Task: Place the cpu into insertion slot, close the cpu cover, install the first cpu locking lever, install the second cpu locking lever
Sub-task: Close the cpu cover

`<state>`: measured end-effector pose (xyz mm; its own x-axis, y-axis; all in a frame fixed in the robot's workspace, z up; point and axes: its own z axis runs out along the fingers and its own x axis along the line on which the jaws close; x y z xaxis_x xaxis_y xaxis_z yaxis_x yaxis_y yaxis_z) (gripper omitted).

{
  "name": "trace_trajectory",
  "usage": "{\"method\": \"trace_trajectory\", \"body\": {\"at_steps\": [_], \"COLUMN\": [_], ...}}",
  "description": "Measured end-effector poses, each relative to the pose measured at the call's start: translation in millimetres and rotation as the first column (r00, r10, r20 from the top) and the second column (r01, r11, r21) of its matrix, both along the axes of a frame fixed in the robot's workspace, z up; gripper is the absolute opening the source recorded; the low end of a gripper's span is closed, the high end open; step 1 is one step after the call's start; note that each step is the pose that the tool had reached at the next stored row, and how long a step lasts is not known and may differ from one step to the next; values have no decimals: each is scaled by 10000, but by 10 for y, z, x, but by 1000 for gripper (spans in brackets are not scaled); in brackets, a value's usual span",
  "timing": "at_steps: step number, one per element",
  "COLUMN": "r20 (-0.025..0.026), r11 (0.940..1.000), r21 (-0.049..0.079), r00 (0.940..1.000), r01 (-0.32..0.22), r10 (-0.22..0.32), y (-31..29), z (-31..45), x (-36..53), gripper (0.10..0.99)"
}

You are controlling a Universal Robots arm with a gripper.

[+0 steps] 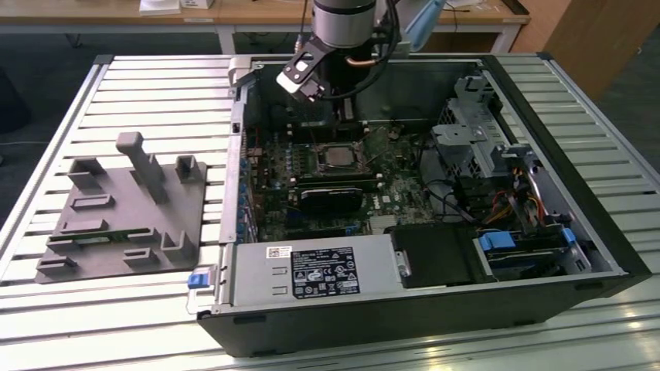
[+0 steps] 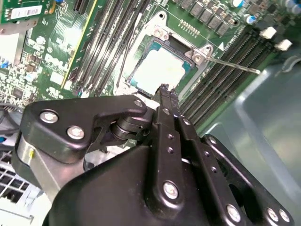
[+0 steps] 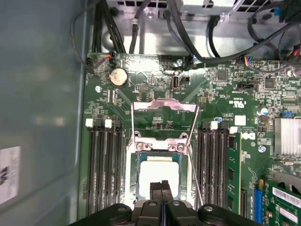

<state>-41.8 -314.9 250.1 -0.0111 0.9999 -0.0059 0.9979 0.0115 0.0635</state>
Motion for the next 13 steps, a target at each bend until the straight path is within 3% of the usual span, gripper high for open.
{"method": "trace_trajectory", "body": {"at_steps": [5, 13], "r20": [1, -2], "r11": [10000, 10000], "r21": [95, 98], "r00": [10000, 10000], "r01": [1, 2], "r10": [-1, -2], "y": [0, -65], "z": [120, 124], "x": [0, 0], "gripper": [106, 106]}}
